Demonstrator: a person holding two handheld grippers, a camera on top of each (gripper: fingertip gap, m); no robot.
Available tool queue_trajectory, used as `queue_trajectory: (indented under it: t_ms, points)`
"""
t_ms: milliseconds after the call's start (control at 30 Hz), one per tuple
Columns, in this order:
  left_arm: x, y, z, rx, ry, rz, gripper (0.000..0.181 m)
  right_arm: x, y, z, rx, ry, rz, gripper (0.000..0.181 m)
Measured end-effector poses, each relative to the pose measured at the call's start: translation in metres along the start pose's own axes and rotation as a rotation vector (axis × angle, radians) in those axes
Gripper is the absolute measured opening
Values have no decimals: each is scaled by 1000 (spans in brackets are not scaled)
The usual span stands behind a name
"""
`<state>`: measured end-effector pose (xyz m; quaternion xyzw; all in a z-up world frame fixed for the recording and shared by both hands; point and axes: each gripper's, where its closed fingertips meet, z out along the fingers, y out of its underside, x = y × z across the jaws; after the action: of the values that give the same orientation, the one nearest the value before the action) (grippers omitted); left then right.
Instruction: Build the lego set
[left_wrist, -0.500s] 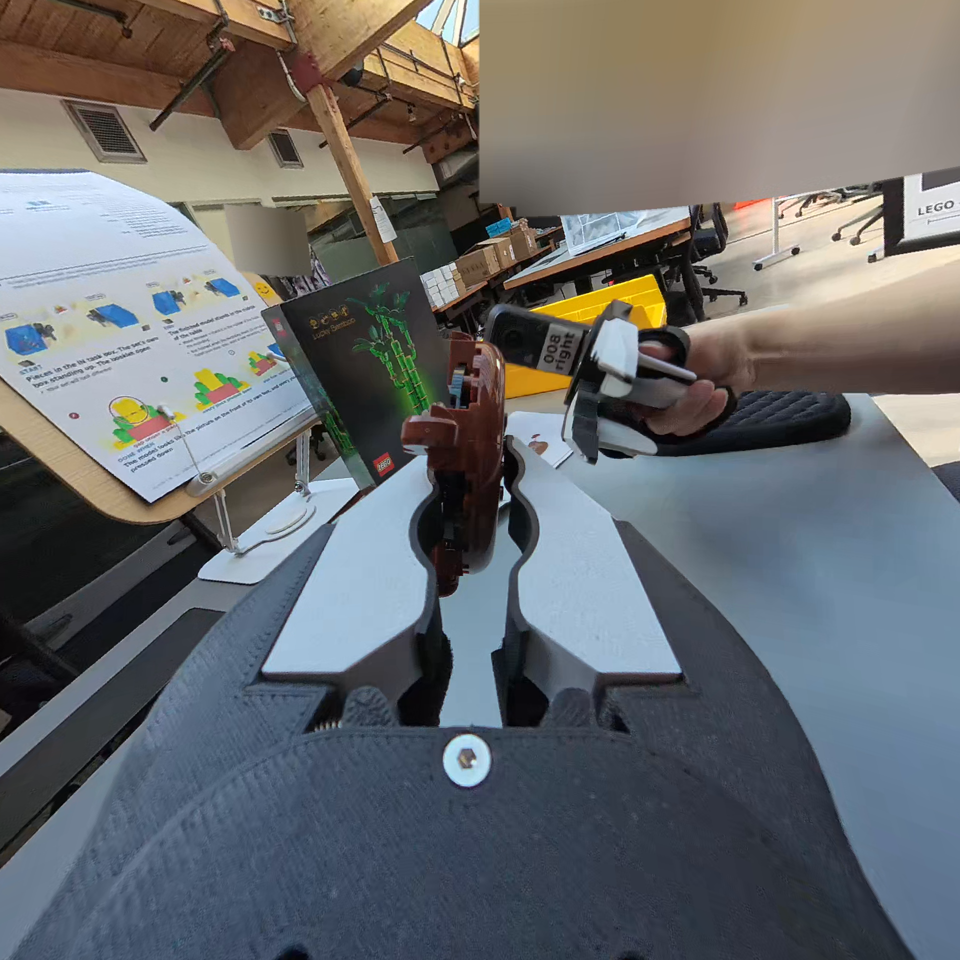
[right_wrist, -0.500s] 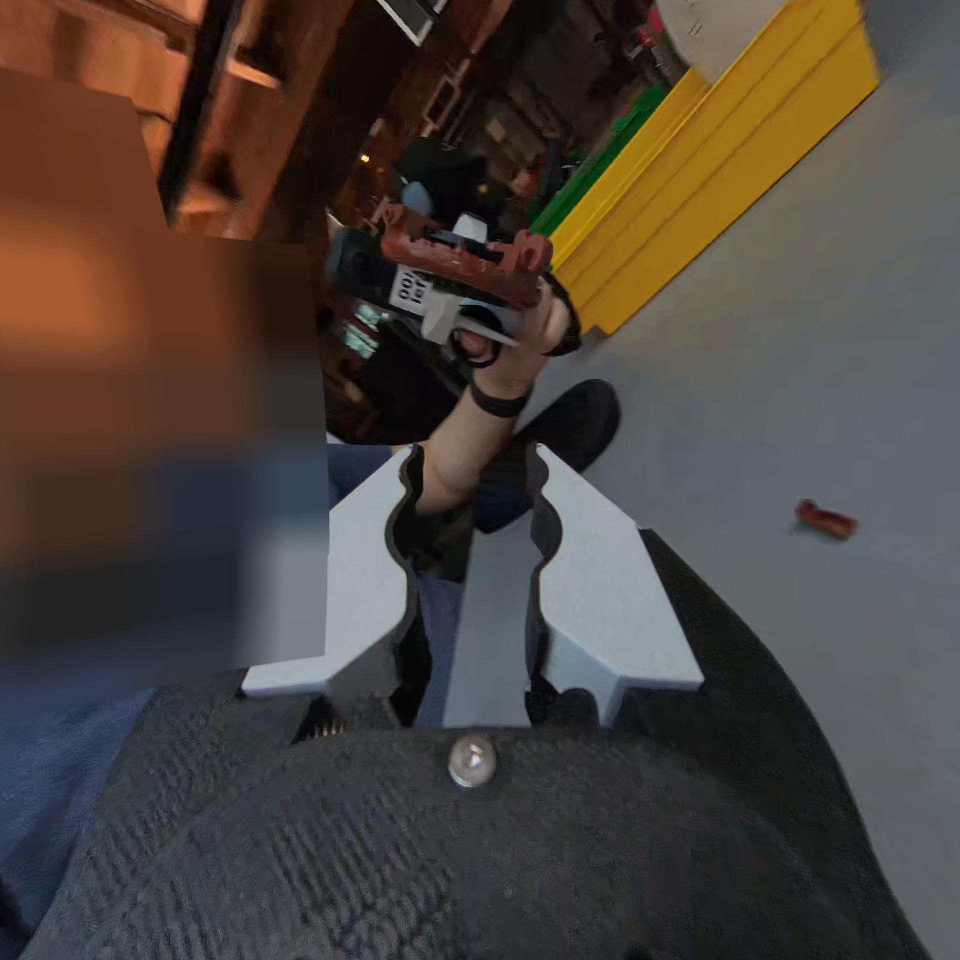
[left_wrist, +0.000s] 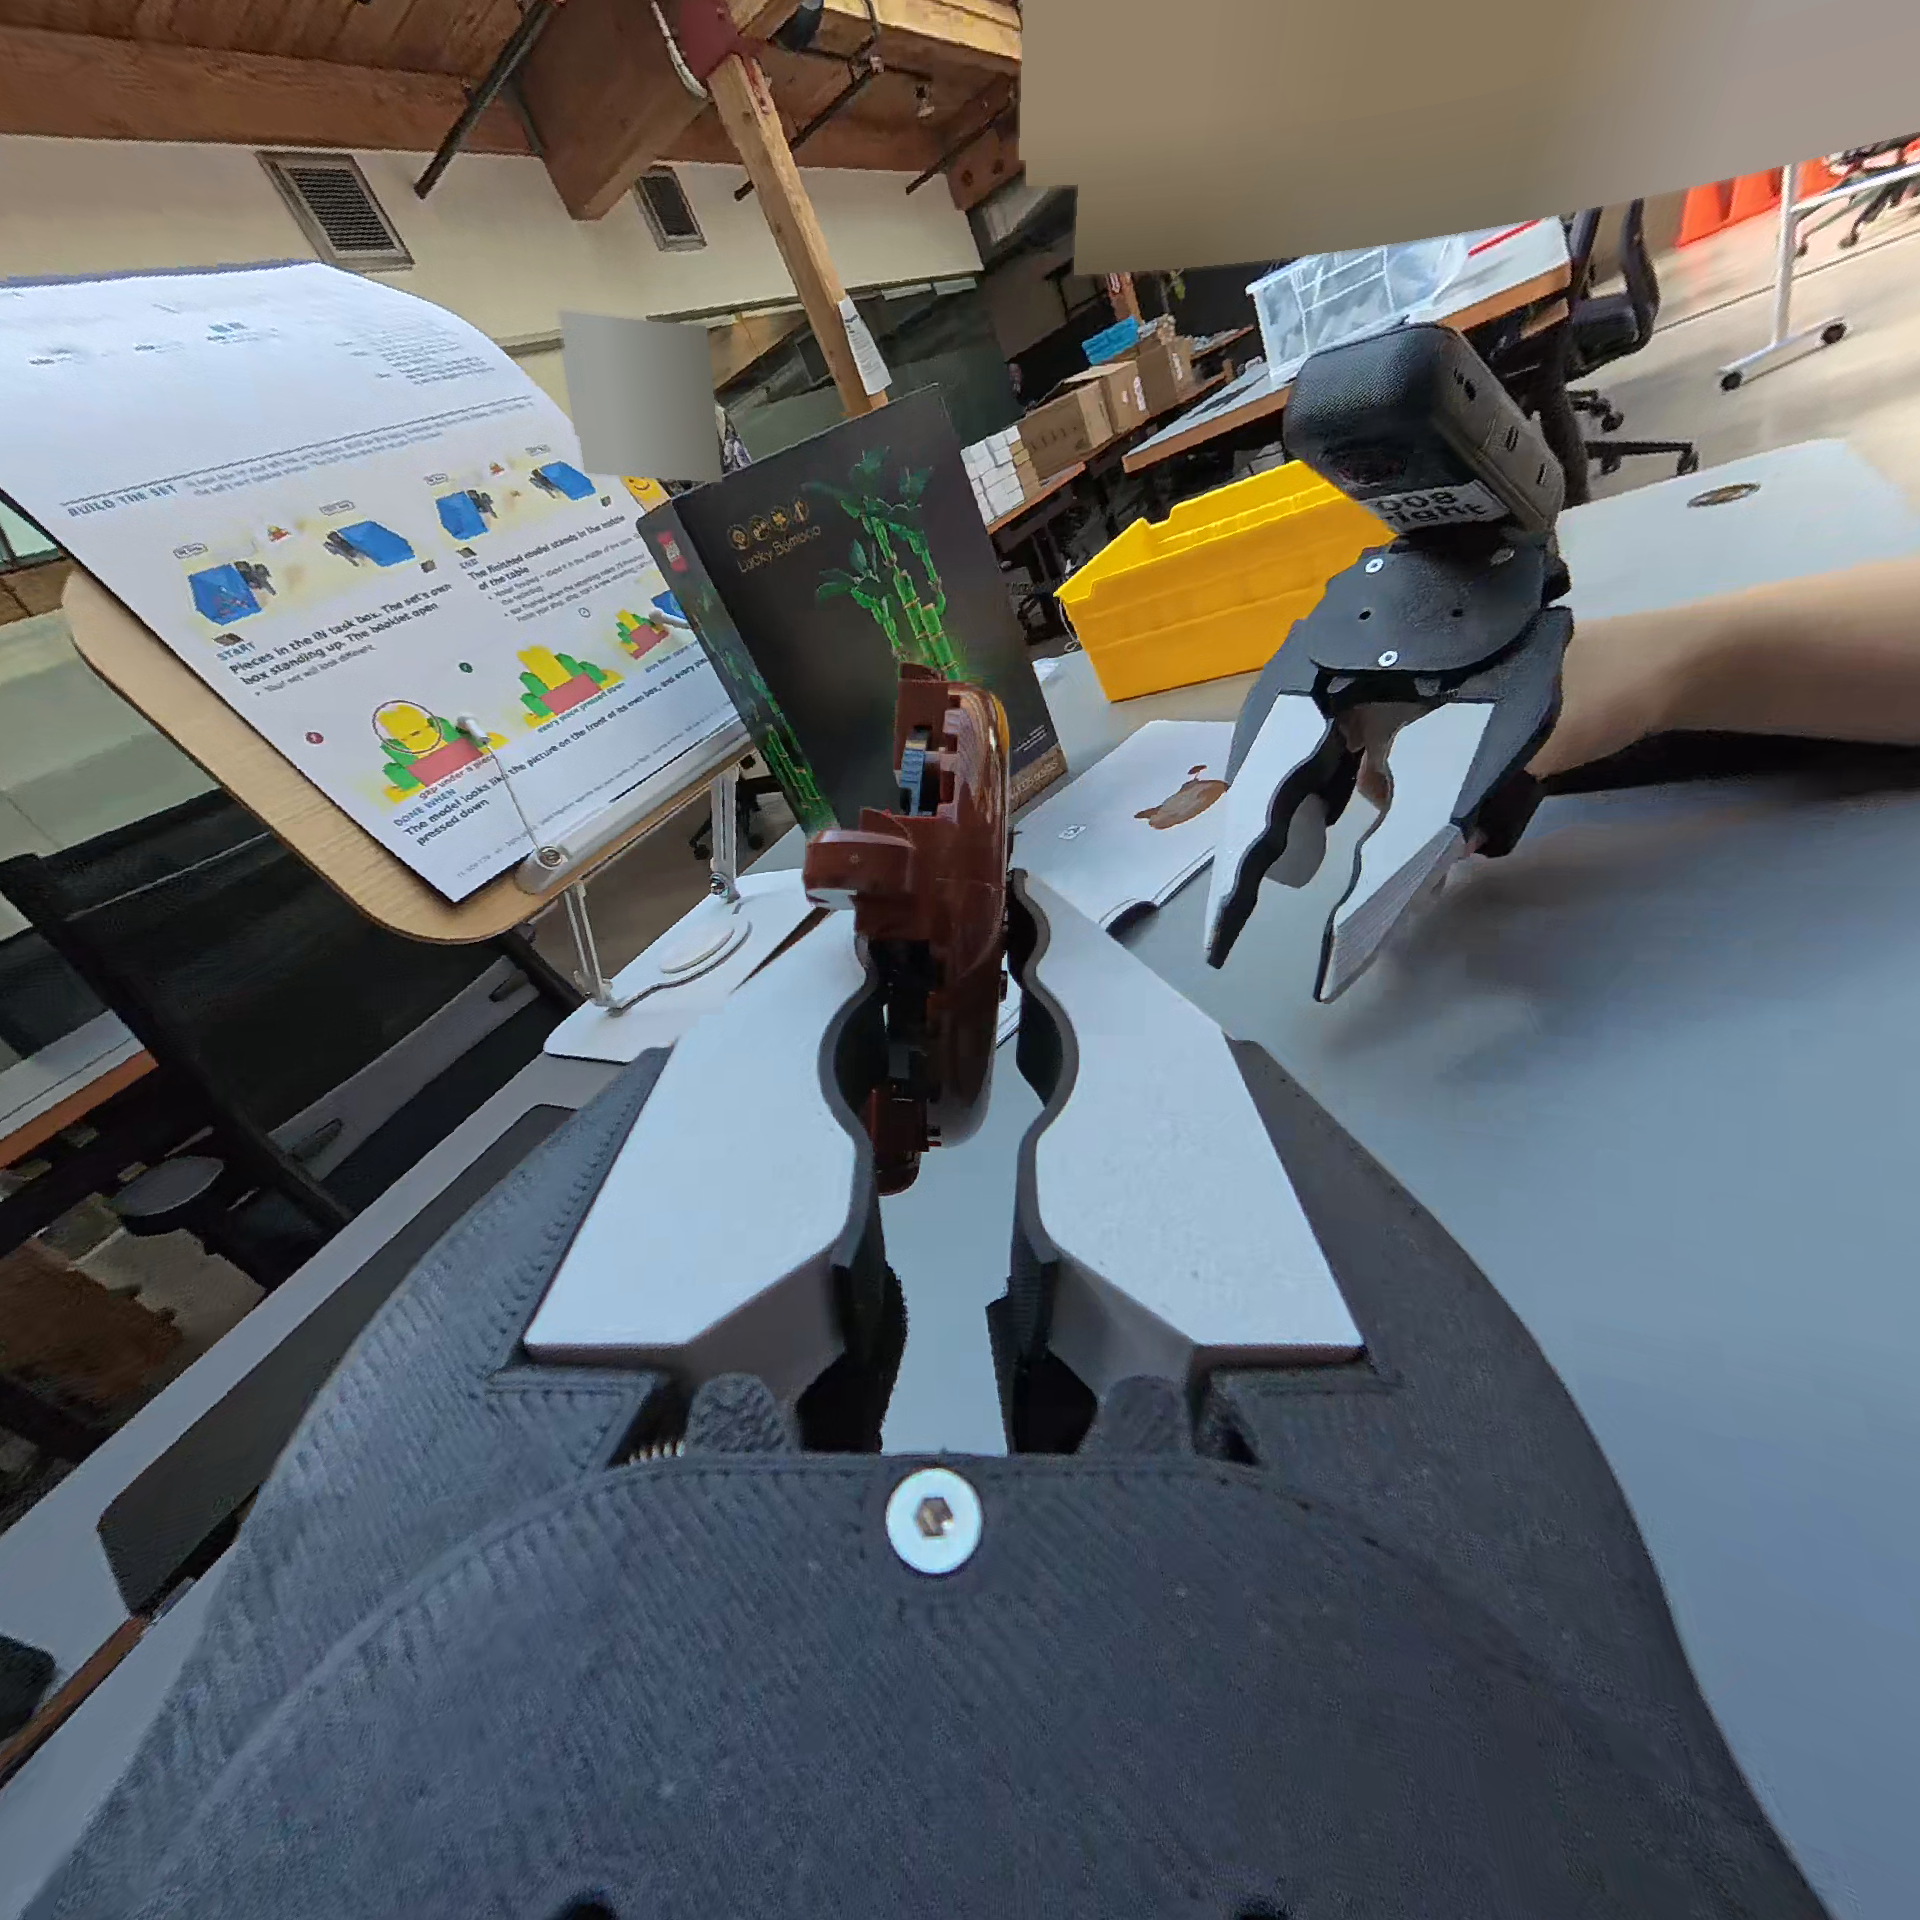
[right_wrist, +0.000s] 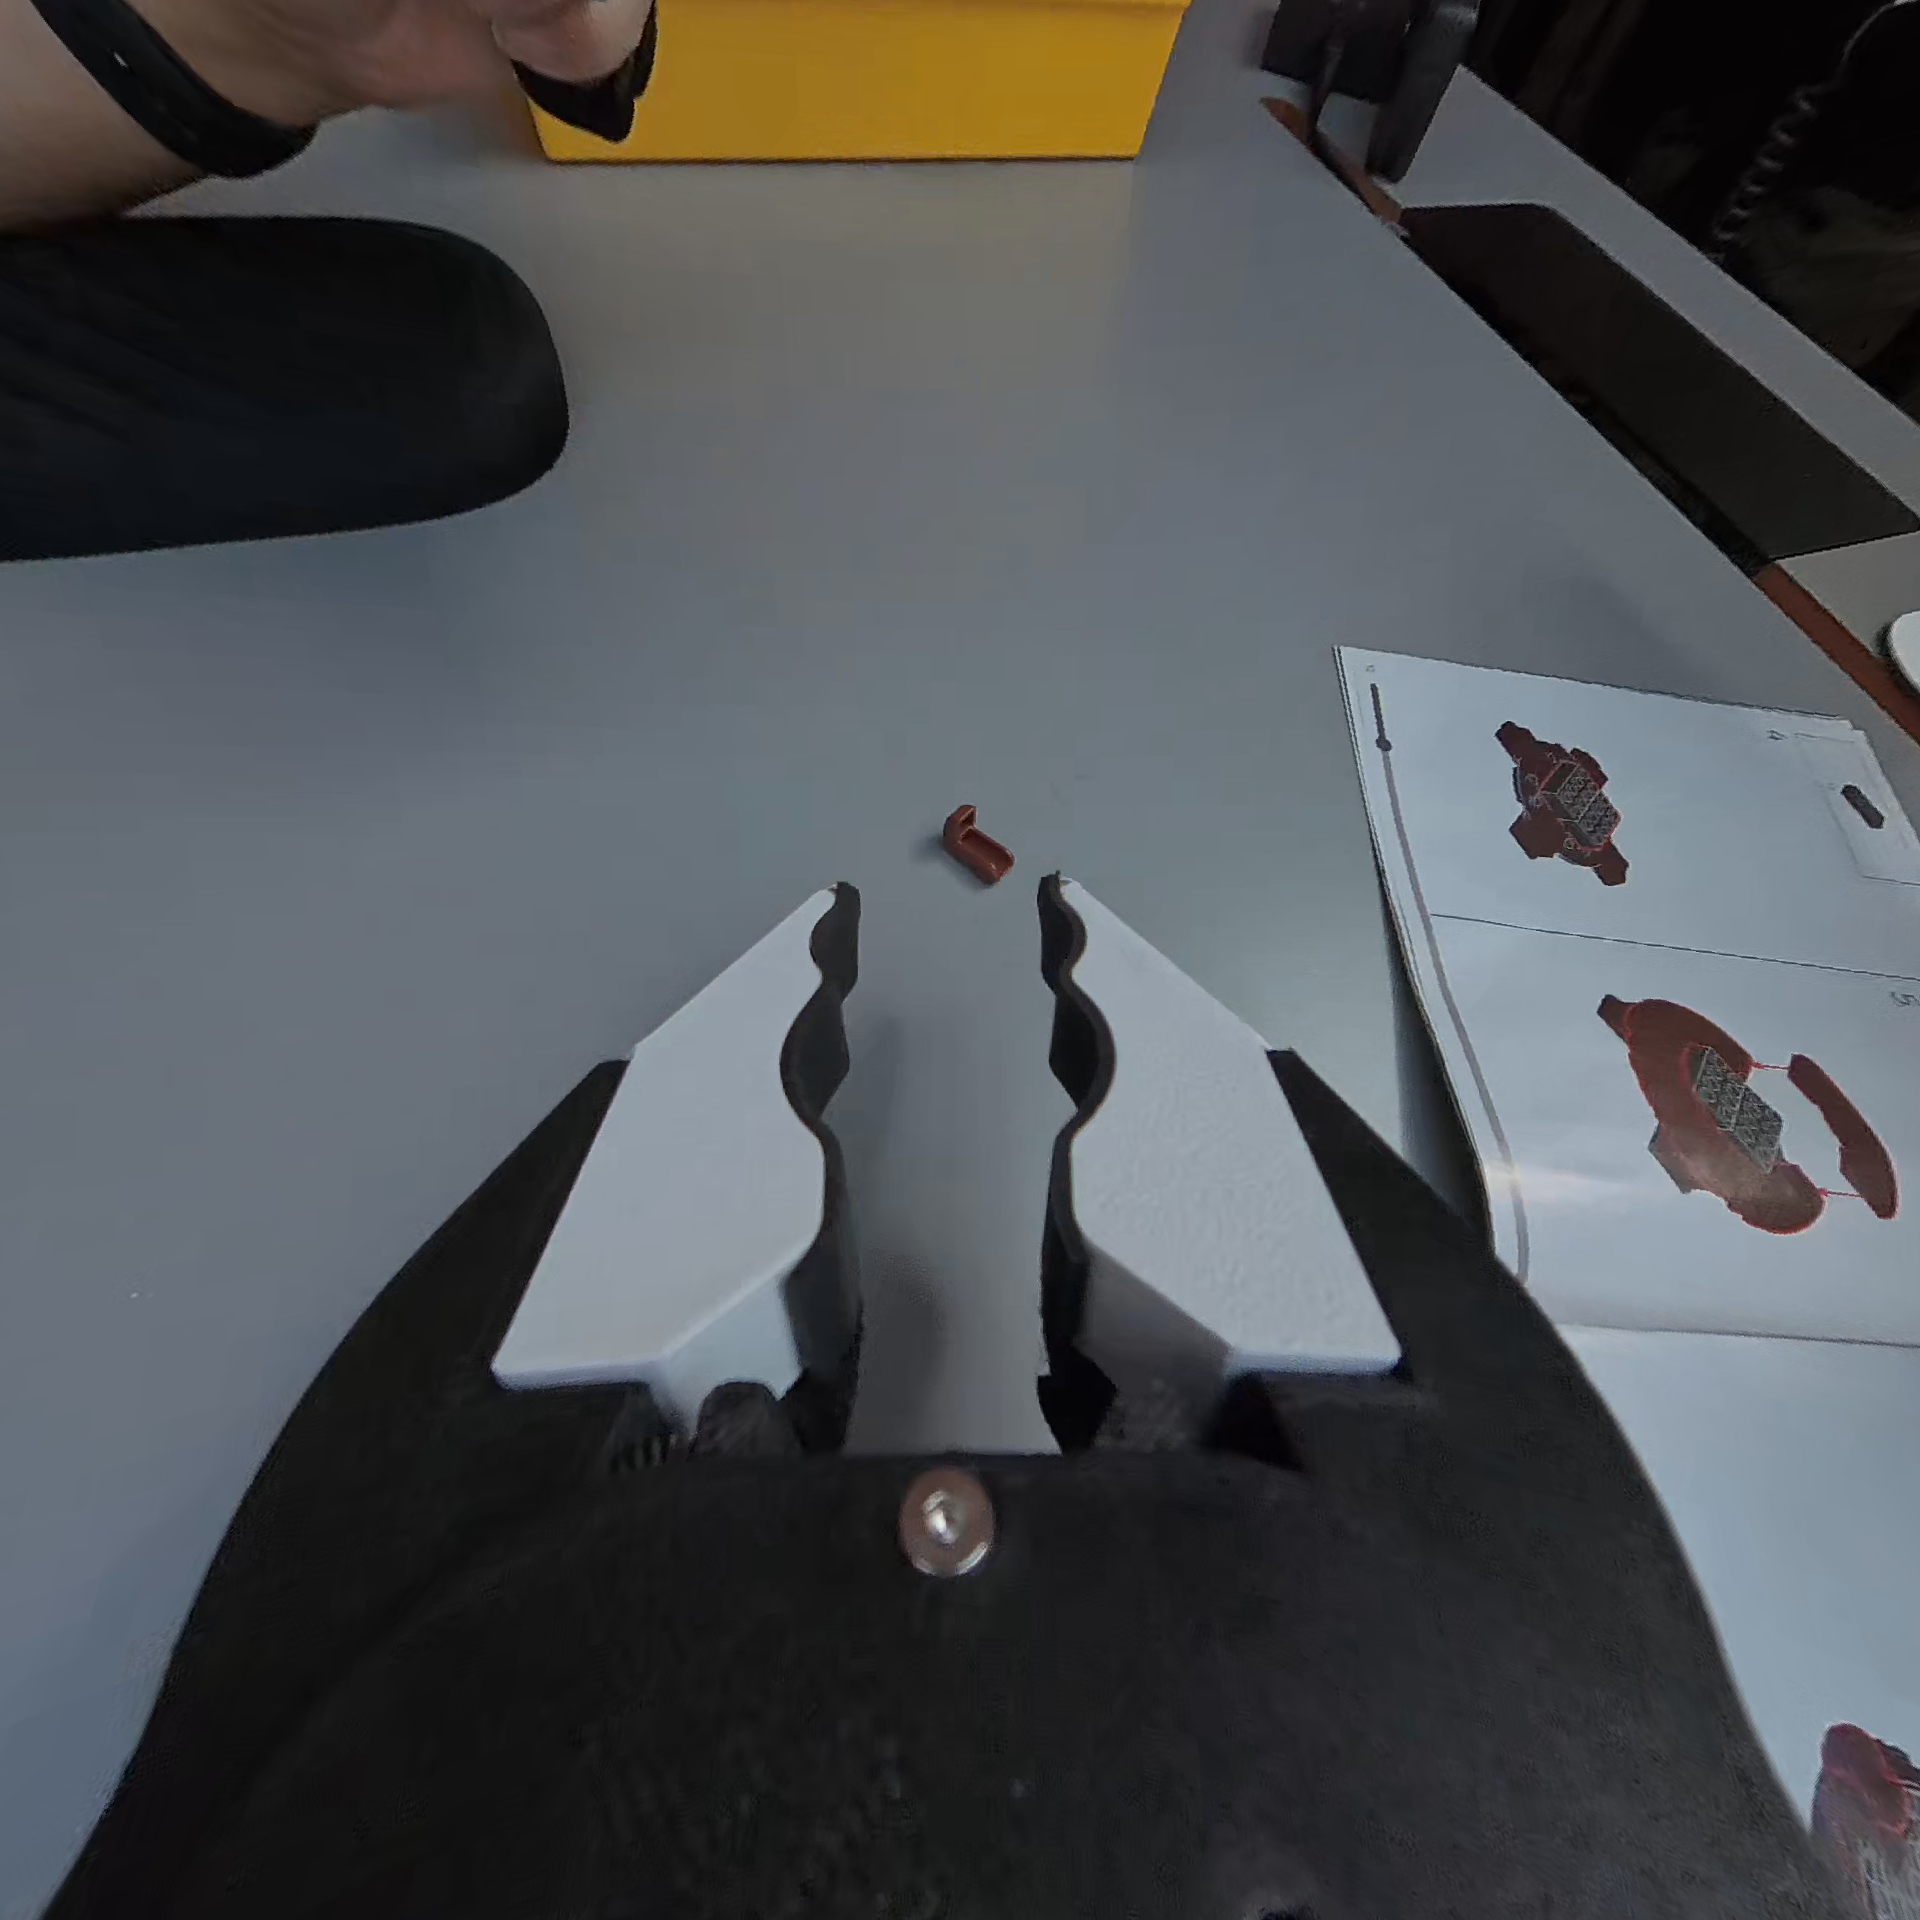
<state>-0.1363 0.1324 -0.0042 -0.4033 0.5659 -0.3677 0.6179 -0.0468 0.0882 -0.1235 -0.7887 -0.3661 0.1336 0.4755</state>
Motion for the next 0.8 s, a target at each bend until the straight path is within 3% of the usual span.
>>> queue_trajectory:
  t_ms: [133, 333, 433, 800]
  points:
    - [5, 5, 5, -15, 0, 21, 17, 0, 0, 16, -35, -55, 15, 23]
    - [5, 16, 8, -66, -35, 111, 17, 1, 2, 33, -127, -87, -26, 21]
    - [1, 20, 8, -100, -85, 194, 17, 6, 6, 37, -196, -34, 24, 19]
    - [6, 28, 14, -151, -95, 286, 17, 3, 3, 44, -136, 44, 105, 9]
